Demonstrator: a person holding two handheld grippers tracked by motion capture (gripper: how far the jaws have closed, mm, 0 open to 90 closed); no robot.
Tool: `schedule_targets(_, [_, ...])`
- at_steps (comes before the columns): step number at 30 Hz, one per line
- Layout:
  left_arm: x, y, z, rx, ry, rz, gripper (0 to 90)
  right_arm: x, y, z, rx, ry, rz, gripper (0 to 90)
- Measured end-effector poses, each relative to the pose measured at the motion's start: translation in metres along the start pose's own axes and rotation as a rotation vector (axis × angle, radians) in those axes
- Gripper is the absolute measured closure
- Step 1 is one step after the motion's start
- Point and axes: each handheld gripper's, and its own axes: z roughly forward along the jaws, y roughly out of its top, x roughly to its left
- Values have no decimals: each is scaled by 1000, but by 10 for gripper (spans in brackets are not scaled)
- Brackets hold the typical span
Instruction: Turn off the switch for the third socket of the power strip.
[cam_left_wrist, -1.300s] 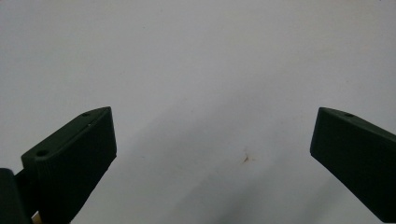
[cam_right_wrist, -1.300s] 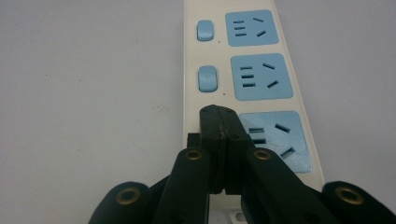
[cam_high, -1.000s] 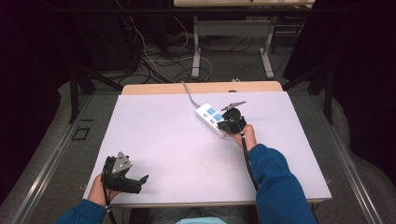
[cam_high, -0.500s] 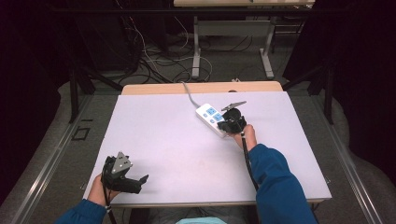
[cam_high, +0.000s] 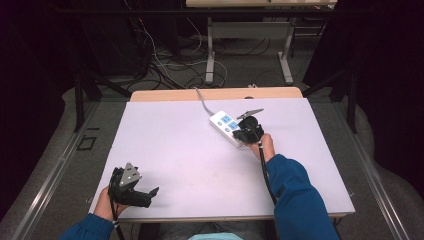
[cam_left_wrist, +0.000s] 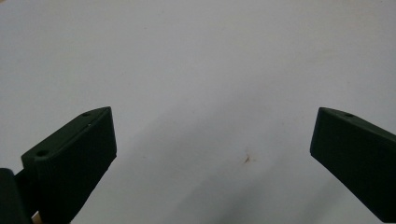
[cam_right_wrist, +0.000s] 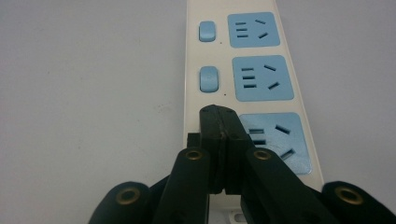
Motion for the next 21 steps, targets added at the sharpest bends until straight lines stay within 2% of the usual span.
schedule_targets(2, [0, 0, 1, -14, 10, 2, 2, 0, 0, 0, 1, 1, 2, 900])
schedule_targets(8, [0, 0, 0, 0, 2, 2, 2, 2, 1, 0, 9, -15, -24, 900])
schedule_targets(12, [0, 0, 1, -8, 16, 4, 2, 1, 0, 0, 2, -9, -19, 900])
schedule_targets(19, [1, 0, 0, -3, 8, 9, 2, 3, 1, 1, -4, -23, -31, 900])
schedule_targets(21, [0, 0, 0, 2, 9, 6, 2, 4, 2, 0, 10, -27, -31, 900])
